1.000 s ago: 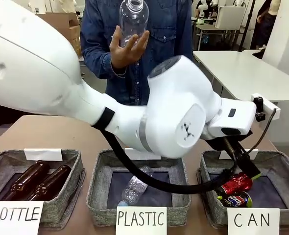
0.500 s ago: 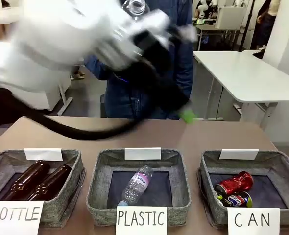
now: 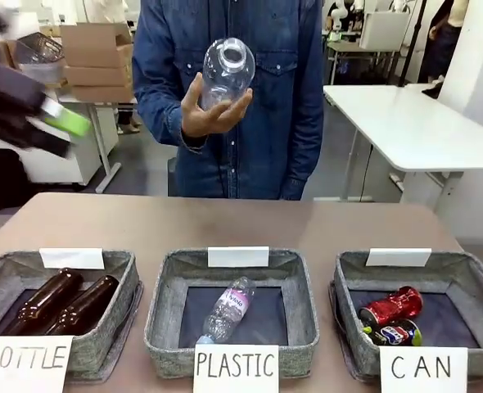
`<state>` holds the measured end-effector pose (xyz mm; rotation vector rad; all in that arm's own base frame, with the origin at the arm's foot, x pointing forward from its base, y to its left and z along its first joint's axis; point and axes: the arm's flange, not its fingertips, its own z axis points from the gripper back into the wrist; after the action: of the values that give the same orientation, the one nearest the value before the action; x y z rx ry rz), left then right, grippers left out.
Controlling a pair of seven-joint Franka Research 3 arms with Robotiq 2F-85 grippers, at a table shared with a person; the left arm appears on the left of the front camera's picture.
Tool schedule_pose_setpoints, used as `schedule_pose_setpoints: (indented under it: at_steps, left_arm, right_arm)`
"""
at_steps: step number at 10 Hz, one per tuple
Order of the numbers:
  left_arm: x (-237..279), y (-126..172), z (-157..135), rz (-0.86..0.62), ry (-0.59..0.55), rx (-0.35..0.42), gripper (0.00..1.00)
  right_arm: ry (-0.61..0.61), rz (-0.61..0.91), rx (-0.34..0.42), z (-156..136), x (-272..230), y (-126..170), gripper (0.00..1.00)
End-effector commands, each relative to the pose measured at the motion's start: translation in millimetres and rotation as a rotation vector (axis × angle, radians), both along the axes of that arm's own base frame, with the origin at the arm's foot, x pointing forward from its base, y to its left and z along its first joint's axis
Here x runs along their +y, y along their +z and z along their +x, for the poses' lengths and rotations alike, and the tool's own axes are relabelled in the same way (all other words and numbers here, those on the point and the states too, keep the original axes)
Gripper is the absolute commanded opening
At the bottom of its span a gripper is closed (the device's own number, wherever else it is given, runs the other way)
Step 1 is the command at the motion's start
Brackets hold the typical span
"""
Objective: Sort the can waste into the basket.
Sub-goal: Pick up the can waste from the table and place it in the right Fabric basket.
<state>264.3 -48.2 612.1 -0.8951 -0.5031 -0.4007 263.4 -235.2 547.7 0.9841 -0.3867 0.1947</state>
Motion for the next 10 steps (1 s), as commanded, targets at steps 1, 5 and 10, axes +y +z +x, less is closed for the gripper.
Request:
schedule_pose_setpoints:
  at_steps: [1, 5, 10]
  left_arm:
    - [63.6, -14.2, 33.4, -0.168, 0.255, 0.224, 1.0]
    - [123.0, -58.2, 37.0, -0.208, 0.292, 0.333, 1.0]
    - [123.0, -58.2, 37.0, -0.208, 0.292, 0.333, 1.0]
  right_arm:
    - [-0.016, 0.013, -0.003, 3.3, 2.2, 4.5, 1.0]
    - [-0.016, 0.013, -0.003, 3.3, 2.2, 4.5, 1.0]
    - [0.299, 0.199, -0.011, 7.2, 28.9, 10.2, 1.0]
